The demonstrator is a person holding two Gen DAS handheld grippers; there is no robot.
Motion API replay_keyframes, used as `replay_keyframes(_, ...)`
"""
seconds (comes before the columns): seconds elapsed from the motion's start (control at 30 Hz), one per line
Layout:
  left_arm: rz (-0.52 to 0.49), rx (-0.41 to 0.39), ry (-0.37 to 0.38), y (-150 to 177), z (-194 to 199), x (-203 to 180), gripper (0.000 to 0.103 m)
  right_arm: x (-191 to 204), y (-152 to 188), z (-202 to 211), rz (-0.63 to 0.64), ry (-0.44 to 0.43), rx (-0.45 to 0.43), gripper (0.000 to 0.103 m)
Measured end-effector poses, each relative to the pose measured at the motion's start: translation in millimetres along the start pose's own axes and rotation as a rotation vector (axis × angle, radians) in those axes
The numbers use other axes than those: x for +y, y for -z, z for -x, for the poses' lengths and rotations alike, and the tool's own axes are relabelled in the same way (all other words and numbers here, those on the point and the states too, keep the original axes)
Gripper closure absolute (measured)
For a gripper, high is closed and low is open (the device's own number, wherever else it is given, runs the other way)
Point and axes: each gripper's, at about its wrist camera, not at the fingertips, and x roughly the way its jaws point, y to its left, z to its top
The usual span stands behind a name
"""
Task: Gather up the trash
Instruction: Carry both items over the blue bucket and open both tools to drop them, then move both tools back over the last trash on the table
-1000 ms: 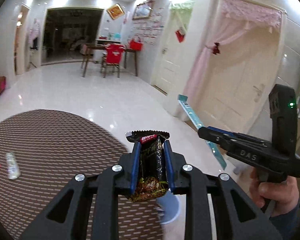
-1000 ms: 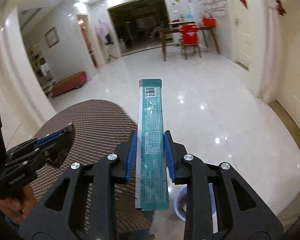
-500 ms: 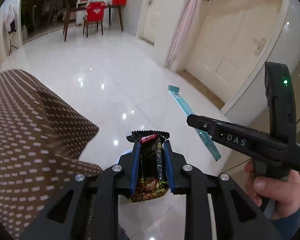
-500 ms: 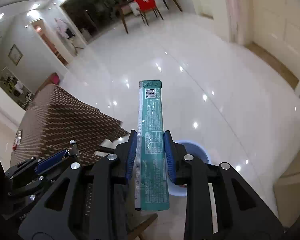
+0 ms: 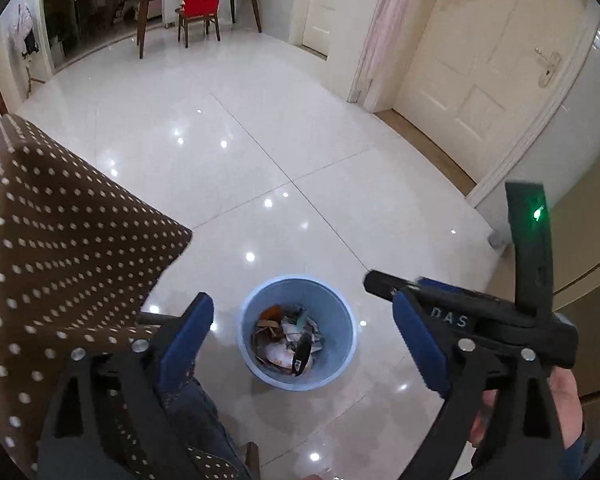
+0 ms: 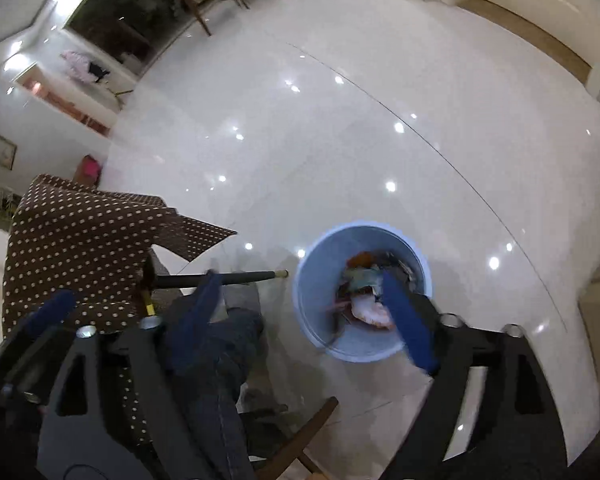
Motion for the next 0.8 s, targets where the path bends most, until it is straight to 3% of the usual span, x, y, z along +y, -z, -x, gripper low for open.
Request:
replay_keyframes(0.37, -0.032, -0.121, 0.008, -2, 63, -4, 0.011, 12, -3, 46, -0.009, 0.040, -0.097, 0.006)
replay_keyframes(0.8, -0.026, -0.300, -0.024, -4, 153, 31, 0.009, 90, -16, 112, 0.098, 0.000, -0.229, 0.006)
